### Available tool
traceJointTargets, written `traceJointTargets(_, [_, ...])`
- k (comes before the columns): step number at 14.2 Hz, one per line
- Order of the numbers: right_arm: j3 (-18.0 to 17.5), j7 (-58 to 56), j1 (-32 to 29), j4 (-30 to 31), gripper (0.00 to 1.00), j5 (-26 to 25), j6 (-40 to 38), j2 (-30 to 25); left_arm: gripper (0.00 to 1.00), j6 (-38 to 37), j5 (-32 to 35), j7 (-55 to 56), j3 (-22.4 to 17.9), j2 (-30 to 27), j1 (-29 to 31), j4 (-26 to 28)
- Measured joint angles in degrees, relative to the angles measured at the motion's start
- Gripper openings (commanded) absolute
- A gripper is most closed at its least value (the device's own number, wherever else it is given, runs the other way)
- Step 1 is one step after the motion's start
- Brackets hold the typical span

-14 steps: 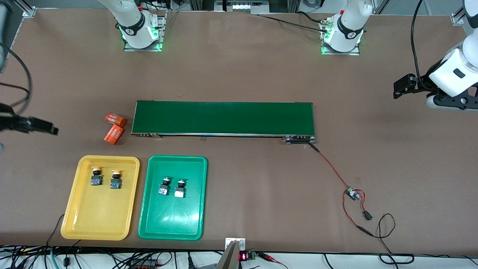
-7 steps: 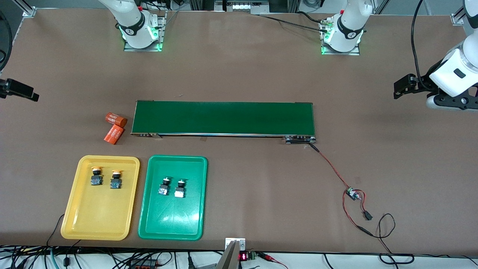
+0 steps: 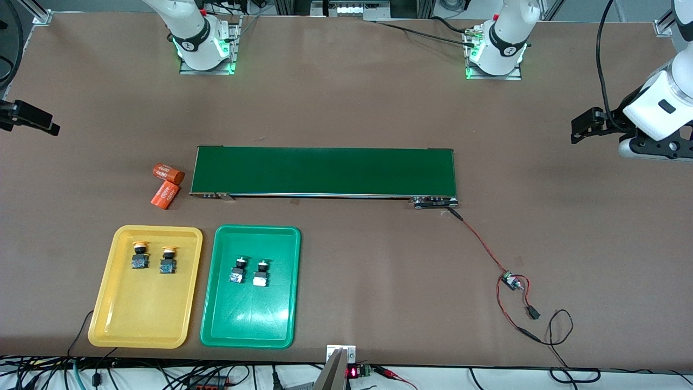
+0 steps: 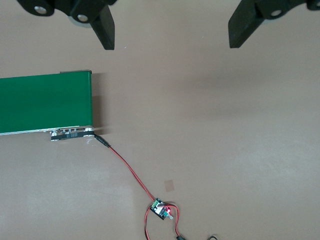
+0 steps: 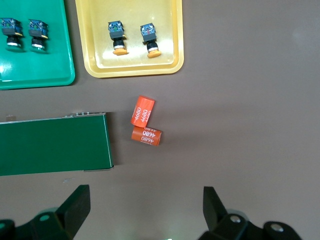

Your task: Sort buttons by color to trays

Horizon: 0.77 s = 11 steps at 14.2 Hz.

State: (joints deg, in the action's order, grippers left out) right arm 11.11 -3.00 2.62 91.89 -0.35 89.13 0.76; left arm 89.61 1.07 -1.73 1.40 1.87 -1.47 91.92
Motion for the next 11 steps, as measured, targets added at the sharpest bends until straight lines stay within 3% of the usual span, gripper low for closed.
traceJointTargets(5, [-0.2,0.0,0.0,7.6,1.0,0.0,3.0,-6.6,1.0,0.1,0.0,0.0,-0.2,0.0,0.0,0.0])
traceJointTargets(11, [-0.5,0.0,0.0,7.7,1.0,0.0,2.8,-7.1,1.0,0.3,0.0,0.0,-0.4,0.0,0.0,0.0])
